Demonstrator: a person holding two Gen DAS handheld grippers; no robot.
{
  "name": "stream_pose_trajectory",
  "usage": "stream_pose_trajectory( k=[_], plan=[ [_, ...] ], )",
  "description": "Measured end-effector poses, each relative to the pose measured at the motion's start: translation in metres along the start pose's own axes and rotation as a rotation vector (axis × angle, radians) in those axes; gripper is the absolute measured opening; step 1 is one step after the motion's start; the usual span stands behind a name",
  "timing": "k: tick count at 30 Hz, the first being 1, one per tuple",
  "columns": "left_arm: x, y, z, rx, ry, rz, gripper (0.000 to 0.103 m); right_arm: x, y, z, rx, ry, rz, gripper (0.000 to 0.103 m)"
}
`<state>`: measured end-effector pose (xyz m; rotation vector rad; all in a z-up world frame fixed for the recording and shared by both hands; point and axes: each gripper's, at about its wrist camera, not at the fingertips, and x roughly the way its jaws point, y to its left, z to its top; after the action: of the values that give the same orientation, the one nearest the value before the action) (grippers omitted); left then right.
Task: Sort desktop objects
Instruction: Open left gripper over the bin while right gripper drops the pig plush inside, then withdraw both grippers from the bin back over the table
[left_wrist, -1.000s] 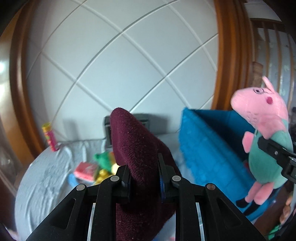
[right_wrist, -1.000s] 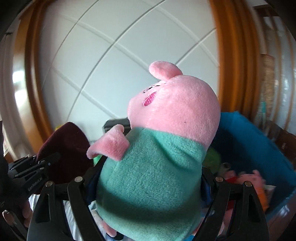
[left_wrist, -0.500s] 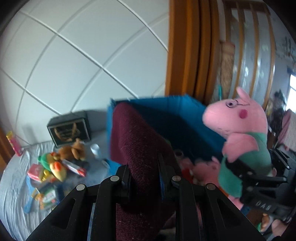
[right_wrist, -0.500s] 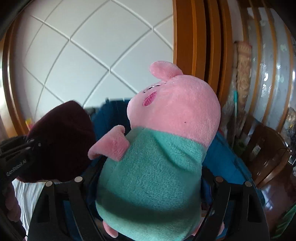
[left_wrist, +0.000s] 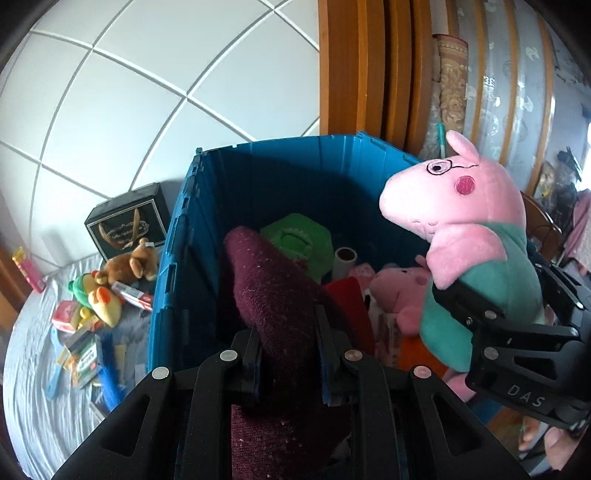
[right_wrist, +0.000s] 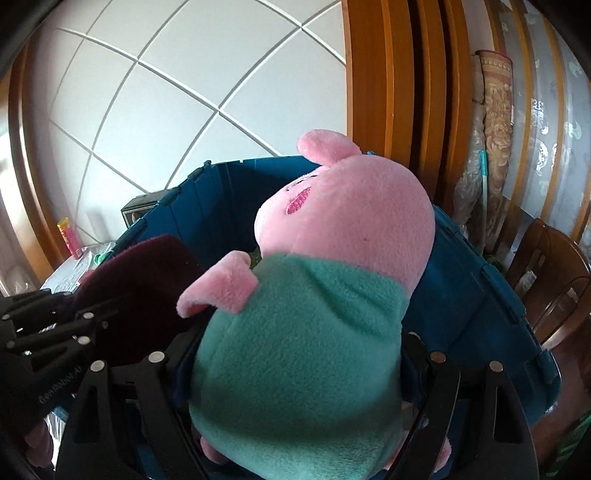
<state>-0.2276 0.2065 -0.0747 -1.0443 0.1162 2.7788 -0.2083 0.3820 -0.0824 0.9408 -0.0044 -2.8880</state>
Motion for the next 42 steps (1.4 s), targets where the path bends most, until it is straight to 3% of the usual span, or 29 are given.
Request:
stream_pose_trajectory(
  k=[3, 5, 7, 16, 32, 42],
  plan=[
    [-0.005, 0.002, 0.0, -0.003, -0.028, 0.012, 0.043, -0.002, -0.002, 0.0, 0.017, -0.006, 0.008, 0.09],
    [-0.013, 0.002, 0.0, 0.0, -0.062, 0.026, 0.063, -0.004, -0.002, 0.002, 0.021, -0.015, 0.004, 0.095],
    [-0.021, 0.001, 0.0, 0.002, -0.088, 0.033, 0.069, -0.007, -0.002, 0.006, 0.022, -0.029, -0.002, 0.103],
    [-0.04, -0.003, -0.005, -0.01, -0.12, 0.048, 0.083, -0.028, -0.007, 0.011, 0.033, -0.069, -0.015, 0.103],
    [-0.061, 0.007, -0.018, -0.047, -0.119, 0.072, 0.086, -0.058, 0.0, 0.003, 0.023, -0.091, -0.024, 0.103],
    [-0.083, 0.055, -0.037, -0.096, -0.125, 0.076, 0.086, -0.066, 0.042, -0.002, 0.0, -0.083, -0.006, 0.103]
  ],
)
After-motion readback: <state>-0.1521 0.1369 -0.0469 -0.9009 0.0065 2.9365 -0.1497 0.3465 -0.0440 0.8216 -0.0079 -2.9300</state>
